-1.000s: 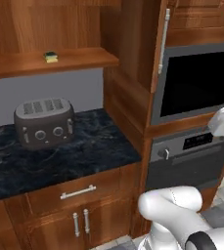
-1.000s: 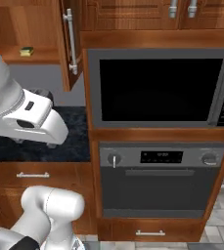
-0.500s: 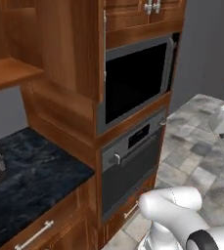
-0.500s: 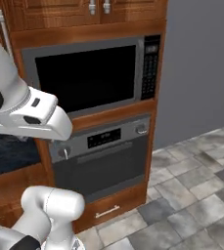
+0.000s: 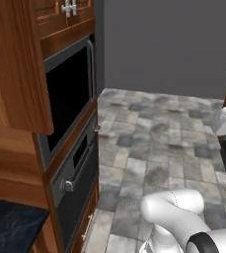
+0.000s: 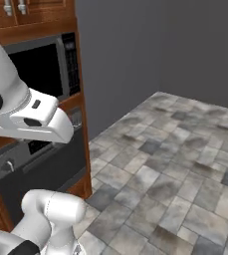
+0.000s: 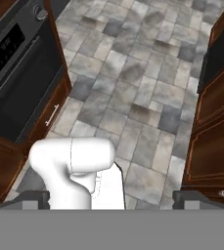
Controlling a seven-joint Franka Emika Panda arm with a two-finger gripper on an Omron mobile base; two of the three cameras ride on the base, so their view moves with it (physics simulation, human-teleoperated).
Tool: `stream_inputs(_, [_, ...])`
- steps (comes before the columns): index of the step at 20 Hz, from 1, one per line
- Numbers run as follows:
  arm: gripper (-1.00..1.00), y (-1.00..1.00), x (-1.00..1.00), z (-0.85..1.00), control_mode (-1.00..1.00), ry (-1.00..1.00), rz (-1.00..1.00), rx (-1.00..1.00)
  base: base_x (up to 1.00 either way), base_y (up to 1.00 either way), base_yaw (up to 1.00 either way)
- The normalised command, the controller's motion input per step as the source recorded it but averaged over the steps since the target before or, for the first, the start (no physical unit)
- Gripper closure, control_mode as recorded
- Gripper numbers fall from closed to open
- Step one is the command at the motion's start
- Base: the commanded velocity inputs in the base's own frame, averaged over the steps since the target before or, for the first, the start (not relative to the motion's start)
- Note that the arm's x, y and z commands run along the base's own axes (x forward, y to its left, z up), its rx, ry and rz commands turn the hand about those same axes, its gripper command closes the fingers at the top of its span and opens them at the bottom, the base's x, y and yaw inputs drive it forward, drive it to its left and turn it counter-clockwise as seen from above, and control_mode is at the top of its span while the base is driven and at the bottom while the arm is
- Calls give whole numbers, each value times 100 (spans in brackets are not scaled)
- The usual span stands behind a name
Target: Pick up the sponge and sponge from the sink, and place them back in the cabinet, and close the cabinet doors.
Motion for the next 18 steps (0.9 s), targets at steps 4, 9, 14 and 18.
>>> stream_inputs(4, [-100,0,0,0,100,0,0,0,21,0,-71])
stream_inputs(9, [-100,0,0,0,100,0,0,0,41,0,-63])
stream_inputs(14, [-100,0,0,0,100,0,0,0,47,0,-62])
stream_inputs(18, [-100,0,0,0,100,0,0,0,57,0,-60])
